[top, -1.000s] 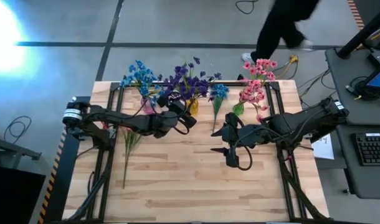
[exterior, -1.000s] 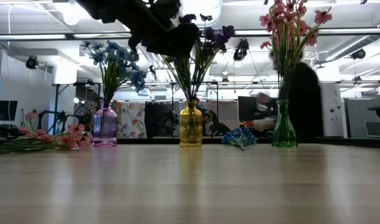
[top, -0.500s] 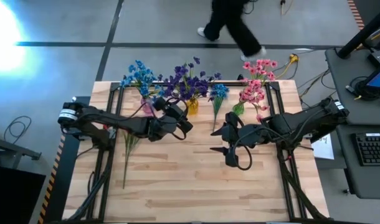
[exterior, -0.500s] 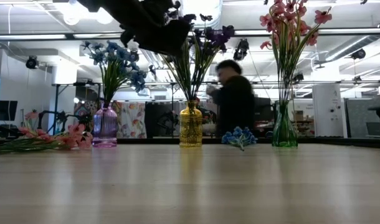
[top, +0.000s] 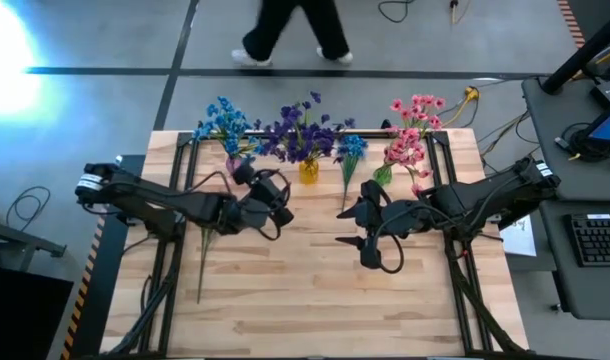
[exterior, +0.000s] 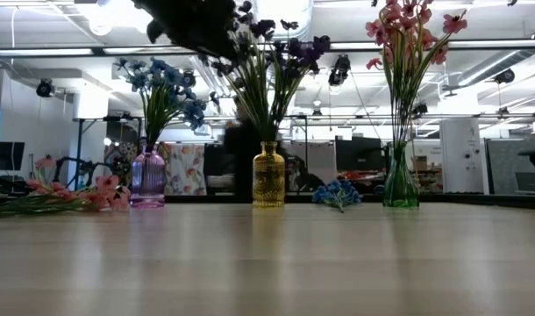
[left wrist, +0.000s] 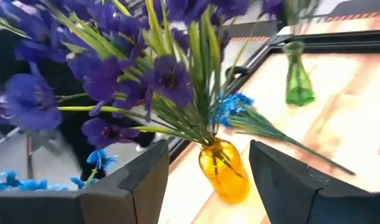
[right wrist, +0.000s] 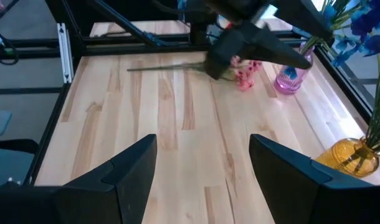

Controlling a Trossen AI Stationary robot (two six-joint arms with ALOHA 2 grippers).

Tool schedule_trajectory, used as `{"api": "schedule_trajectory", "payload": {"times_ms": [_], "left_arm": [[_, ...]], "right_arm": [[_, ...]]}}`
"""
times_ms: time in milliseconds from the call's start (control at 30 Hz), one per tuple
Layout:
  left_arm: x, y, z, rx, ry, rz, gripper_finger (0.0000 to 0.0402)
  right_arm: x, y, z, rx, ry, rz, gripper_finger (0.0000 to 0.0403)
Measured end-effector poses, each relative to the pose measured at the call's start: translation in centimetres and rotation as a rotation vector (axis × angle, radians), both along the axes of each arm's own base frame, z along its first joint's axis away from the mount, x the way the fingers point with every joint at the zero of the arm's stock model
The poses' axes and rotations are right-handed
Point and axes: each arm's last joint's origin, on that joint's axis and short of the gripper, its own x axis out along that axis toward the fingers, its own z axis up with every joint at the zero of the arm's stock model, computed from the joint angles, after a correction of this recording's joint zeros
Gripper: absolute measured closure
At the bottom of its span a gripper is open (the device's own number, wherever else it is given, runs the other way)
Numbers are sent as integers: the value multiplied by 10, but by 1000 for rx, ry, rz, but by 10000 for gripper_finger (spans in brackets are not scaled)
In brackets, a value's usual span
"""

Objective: Sort flowers into vase by color
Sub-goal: Put the pink flowers into the green vase

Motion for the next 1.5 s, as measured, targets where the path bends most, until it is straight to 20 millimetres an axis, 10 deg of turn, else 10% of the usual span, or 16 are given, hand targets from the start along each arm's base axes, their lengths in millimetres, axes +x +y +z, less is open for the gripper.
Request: {"api": "schedule_trajectory", "payload": {"times_ms": [1500], "left_arm": [[-41,-14,5,-44,105,-21,195]], "right_arm": [[4,-2,0,-46,-63,-95,156]]}}
